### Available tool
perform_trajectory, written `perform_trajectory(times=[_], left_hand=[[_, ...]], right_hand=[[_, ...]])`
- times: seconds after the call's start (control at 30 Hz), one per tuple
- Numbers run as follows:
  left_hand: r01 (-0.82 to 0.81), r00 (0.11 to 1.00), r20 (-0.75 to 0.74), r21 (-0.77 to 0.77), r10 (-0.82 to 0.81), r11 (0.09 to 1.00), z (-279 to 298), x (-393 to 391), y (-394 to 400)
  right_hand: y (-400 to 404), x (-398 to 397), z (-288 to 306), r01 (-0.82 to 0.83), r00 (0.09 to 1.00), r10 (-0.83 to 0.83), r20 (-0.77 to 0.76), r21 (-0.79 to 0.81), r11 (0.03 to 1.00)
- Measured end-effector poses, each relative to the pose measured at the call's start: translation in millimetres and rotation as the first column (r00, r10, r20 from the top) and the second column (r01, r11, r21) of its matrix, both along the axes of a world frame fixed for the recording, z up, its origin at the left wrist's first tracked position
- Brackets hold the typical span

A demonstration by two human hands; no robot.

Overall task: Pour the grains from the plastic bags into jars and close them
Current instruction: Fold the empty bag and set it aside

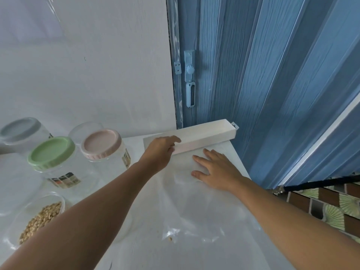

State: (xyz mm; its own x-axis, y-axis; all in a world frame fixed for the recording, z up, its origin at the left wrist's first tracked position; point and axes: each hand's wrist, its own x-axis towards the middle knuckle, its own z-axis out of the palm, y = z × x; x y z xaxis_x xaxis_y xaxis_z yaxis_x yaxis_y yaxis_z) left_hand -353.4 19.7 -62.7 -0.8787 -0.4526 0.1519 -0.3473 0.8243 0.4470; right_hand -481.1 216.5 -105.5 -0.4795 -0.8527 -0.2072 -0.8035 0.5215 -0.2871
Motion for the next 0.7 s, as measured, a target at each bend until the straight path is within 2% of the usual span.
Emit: perform_trajectory(times=[0.1,0.33,0.5,0.57,0.63,0.7], left_hand=[[0.030,0.999,0.034,-0.026,-0.029,0.999,-3,3,-4],[-0.015,0.995,0.102,0.004,0.015,1.000,-10,5,-9],[-0.014,0.995,0.100,0.011,0.013,1.000,-11,6,-13],[-0.014,0.996,0.083,0.019,0.013,1.000,-11,8,-17],[-0.005,0.998,0.061,0.026,0.003,1.000,-11,9,-17],[0.011,0.999,0.051,0.030,-0.012,0.999,-10,8,-14]], right_hand=[[0,-2,-1,0.005,1.000,-0.005,0.004,-0.016,1.000],[3,-4,-8,0.031,0.999,-0.030,0.015,-0.117,0.993],[13,11,30,0.034,0.999,-0.033,0.010,-0.169,0.985],[21,22,43,-0.004,0.998,0.013,0.065,-0.131,0.991],[26,32,42,-0.058,0.987,0.058,0.150,-0.006,0.998],[27,36,30,-0.106,0.985,0.091,0.147,0.101,0.989]])
